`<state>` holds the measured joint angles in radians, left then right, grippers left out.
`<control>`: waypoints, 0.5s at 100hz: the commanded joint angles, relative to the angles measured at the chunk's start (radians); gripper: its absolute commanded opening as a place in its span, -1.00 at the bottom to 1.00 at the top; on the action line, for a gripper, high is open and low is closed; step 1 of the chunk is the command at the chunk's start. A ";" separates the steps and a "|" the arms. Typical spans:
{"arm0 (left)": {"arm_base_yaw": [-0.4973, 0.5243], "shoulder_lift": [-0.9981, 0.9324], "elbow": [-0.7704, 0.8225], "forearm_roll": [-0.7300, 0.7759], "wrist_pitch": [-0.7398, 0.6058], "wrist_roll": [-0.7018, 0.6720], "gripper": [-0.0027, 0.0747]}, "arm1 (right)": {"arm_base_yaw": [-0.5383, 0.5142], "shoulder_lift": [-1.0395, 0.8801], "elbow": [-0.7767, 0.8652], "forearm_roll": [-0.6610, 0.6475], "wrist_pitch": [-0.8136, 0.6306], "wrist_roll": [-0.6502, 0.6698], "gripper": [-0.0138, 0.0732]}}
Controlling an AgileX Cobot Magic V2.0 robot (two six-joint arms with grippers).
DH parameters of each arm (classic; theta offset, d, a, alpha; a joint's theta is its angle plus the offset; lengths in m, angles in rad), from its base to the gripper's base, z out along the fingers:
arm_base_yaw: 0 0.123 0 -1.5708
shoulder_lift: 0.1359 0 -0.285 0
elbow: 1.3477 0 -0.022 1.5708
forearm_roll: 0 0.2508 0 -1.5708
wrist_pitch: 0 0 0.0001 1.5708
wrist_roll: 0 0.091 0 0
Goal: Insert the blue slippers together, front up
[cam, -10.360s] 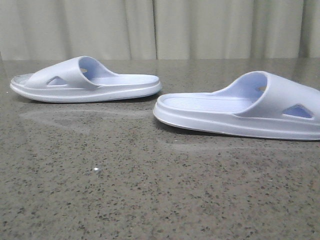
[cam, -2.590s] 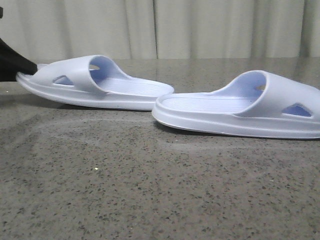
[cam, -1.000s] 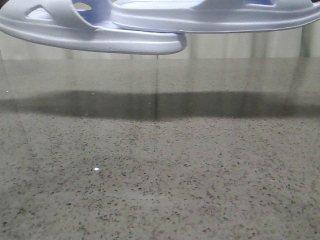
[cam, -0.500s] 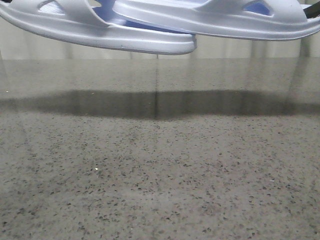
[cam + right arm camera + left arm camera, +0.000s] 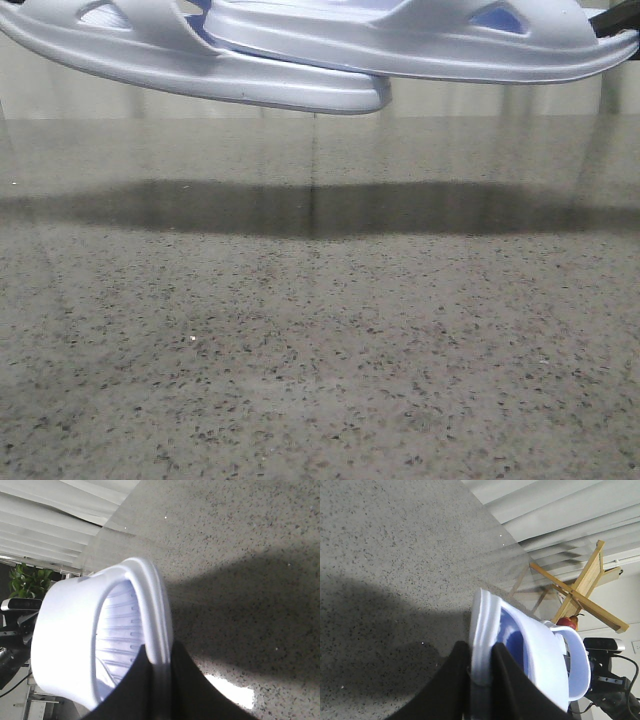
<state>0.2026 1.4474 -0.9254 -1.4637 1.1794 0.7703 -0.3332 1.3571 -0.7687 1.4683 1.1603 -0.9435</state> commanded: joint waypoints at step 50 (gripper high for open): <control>-0.059 -0.026 -0.024 -0.123 0.089 -0.011 -0.89 | 0.120 0.016 -0.032 0.120 0.023 -0.028 -0.93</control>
<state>0.1593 1.4474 -0.9254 -1.4856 1.1651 0.7684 -0.2448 1.3893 -0.7690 1.4996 1.1346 -0.9454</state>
